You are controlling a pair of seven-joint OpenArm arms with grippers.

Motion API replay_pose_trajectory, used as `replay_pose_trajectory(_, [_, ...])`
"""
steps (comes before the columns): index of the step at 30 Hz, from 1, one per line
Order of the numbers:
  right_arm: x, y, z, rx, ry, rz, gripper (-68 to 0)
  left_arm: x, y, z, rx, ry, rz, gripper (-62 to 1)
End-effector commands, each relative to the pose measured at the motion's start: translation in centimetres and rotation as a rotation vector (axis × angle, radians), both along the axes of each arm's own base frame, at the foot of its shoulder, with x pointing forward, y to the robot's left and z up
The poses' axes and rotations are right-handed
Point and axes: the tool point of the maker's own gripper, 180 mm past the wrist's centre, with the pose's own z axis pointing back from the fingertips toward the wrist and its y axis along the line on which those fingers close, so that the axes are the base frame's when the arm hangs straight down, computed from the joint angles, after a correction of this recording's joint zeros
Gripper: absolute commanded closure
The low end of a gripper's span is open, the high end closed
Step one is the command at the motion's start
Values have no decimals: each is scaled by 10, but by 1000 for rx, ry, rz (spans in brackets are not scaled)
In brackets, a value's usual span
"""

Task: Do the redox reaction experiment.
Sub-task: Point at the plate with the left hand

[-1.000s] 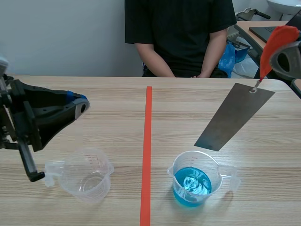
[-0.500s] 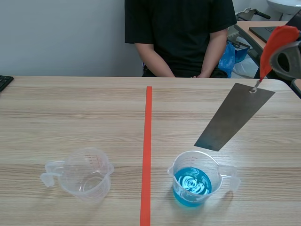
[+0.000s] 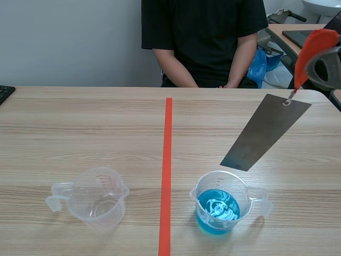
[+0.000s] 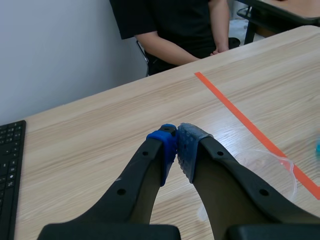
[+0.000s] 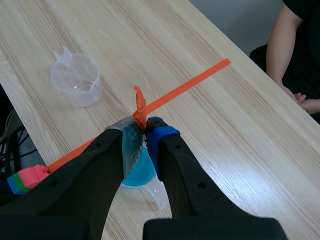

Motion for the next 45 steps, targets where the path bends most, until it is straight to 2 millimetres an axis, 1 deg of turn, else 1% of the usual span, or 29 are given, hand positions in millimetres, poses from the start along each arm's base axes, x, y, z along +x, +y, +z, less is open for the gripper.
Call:
replay_pose_trajectory(1, [0, 2, 4, -8, -24, 20, -15, 2, -3, 9, -17, -34, -12, -46])
replay_pose_trajectory(10, [-1, 3, 4, -7, -21, 24, -15, 2, -3, 8, -16, -33, -12, -46])
replay_pose_trajectory(22, [-10, 22, -6, 19, 31, 104, -15, 2, -3, 8, -16, -32, -12, -46])
replay_pose_trajectory(39, [-3, 14, -13, -40, 27, 60, -15, 2, -3, 6, -11, -21, -11, -46])
replay_pose_trajectory(45, [-5, 17, -15, -36, 33, 71, -15, 2, -3, 5, -8, -14, -10, -46])
